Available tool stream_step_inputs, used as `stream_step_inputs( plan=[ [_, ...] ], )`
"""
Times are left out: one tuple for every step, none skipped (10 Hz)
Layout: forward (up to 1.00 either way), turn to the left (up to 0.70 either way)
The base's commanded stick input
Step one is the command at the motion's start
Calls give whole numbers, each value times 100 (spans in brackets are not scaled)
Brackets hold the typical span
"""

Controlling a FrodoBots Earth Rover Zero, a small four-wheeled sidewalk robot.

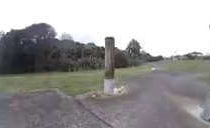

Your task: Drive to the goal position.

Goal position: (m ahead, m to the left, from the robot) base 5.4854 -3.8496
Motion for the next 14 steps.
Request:
stream_step_inputs(
  plan=[
    [70, -35],
    [70, -35],
    [70, -35],
    [50, -45],
    [6, -67],
    [-48, 0],
    [-70, 3],
    [-70, -29],
    [-70, -35],
    [-70, -35],
    [-70, -35],
    [-70, -35],
    [-70, -35],
    [-70, -35]
  ],
)
